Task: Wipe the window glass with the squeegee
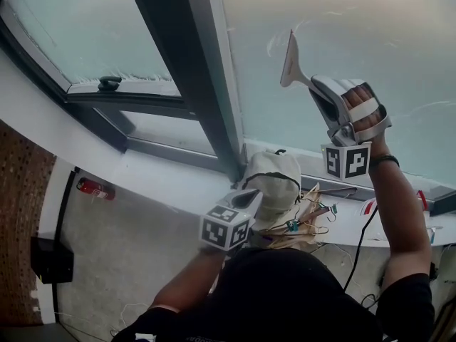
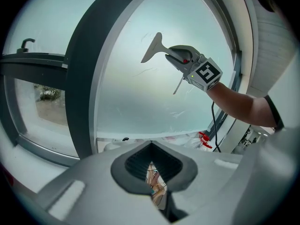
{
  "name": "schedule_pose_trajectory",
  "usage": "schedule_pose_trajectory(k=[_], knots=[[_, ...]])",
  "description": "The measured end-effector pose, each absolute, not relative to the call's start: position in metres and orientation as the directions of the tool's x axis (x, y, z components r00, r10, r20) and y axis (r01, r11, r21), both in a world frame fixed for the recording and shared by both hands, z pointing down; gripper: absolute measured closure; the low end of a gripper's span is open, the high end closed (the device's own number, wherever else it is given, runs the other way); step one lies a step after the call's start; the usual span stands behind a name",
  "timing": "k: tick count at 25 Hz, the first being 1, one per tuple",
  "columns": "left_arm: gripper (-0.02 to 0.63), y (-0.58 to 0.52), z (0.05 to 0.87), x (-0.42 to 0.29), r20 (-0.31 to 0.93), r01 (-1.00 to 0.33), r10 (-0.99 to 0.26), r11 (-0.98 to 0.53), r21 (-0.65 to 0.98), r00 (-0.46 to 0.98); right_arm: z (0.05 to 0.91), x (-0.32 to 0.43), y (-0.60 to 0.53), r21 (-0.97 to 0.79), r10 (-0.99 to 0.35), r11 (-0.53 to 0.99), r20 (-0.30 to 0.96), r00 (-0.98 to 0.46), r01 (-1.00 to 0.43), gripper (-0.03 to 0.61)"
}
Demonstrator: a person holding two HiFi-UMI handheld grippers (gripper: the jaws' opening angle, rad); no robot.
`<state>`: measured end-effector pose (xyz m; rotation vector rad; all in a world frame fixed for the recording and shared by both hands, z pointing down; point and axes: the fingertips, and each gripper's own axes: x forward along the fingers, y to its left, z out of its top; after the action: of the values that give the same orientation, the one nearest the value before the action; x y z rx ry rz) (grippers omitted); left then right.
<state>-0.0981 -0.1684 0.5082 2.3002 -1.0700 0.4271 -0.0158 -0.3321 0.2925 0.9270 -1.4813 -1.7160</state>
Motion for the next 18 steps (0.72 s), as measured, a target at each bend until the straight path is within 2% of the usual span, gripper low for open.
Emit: schedule_pose_trajectory(k=[18], knots=[[0.614,-0.165,0.507,-0.040,0.482,-0.697,-0.511,-0.599,0.395,0.712,0.282,0.108,-0.305,0.987,-0.920,-0.094,-0.036,-0.389,0.131,0.454]])
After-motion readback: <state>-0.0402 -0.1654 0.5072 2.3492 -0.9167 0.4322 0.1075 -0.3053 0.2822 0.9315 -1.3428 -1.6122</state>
